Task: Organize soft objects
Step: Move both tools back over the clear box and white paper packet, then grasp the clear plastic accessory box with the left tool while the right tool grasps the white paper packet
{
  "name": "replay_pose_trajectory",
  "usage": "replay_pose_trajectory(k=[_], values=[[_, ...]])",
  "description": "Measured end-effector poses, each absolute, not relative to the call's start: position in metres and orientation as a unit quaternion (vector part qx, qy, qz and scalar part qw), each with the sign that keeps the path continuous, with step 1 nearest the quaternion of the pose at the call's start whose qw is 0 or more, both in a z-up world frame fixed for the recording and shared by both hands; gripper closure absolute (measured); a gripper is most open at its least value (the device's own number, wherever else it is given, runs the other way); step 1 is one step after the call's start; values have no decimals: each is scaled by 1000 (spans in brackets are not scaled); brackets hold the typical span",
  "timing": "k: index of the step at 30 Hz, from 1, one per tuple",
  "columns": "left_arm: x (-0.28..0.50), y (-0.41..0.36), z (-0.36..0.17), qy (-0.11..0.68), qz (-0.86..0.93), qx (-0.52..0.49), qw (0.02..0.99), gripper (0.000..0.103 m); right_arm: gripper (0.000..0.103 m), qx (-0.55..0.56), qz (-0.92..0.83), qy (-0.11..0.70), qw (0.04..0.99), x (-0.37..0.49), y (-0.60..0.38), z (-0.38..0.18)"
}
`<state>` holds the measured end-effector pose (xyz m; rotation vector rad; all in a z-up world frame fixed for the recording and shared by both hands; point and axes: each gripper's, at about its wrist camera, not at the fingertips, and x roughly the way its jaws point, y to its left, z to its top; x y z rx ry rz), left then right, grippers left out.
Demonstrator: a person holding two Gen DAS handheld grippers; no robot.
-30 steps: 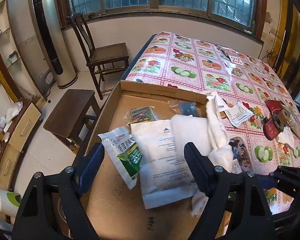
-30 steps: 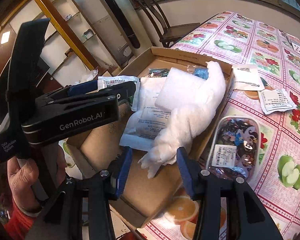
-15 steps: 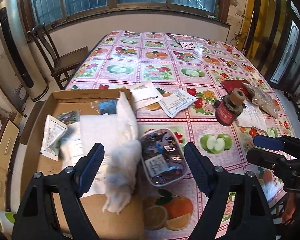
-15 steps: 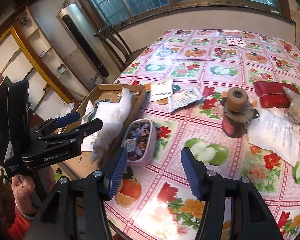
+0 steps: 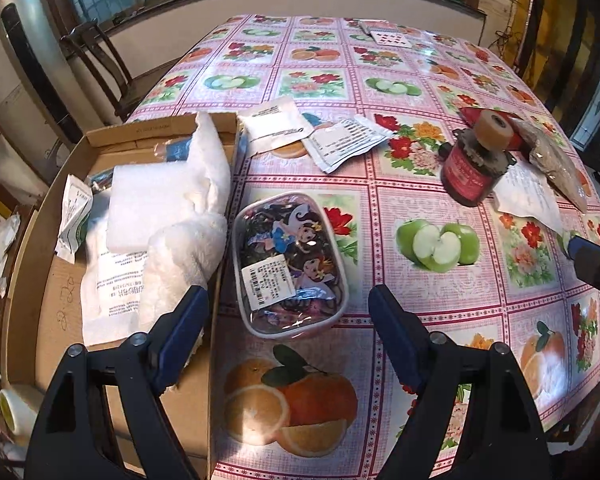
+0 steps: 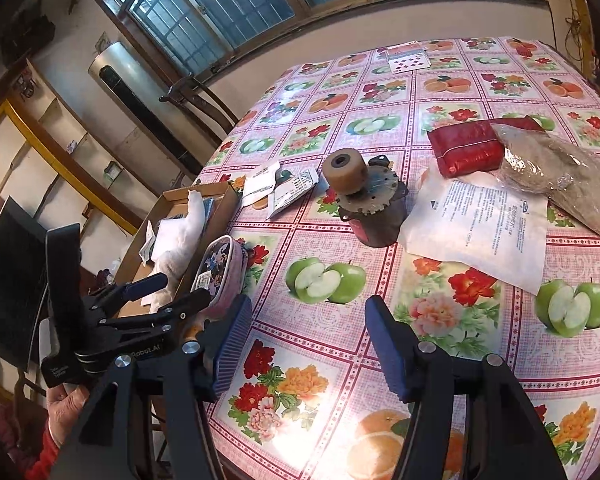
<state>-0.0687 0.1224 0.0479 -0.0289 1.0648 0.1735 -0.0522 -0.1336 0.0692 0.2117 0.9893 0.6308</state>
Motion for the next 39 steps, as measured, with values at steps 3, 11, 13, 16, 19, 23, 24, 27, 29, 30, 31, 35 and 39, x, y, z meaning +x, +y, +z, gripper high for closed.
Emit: replay_pose_trajectory(k=[3,11,13,16,19,23,24,27,29,30,31,35,39], values=[[-68,129,40,508,105,-29,855,20,40,99,296,469,826,-50,-145,64],[-51,128,31,507,116,-52,853,17,37,121,256,479,831,-40,-187,50],[-47,126,28,508,119,-46,852,16,34,123,243,483,832,-37,-197,46],[-41,127,25,512,124,-47,849,15,34,129,221,485,836,-32,-212,43],[-34,125,19,518,130,-39,845,12,31,132,184,476,850,-27,-228,44],[-29,118,16,519,128,-32,844,5,29,145,154,479,852,-14,-248,41],[-28,117,16,520,126,-30,844,5,29,151,151,481,850,-12,-252,40],[-25,109,15,521,116,-25,845,4,29,175,156,488,841,-6,-260,35],[-25,107,17,521,103,-31,847,4,29,184,152,487,840,-4,-263,32],[-25,108,18,520,94,-37,848,4,28,178,146,489,841,-2,-261,31],[-26,110,19,520,89,-43,848,4,28,172,144,493,841,1,-259,29],[-30,120,28,513,79,-68,852,4,28,179,147,495,837,3,-257,25],[-39,113,48,503,52,-73,860,4,28,181,150,492,838,3,-254,26]])
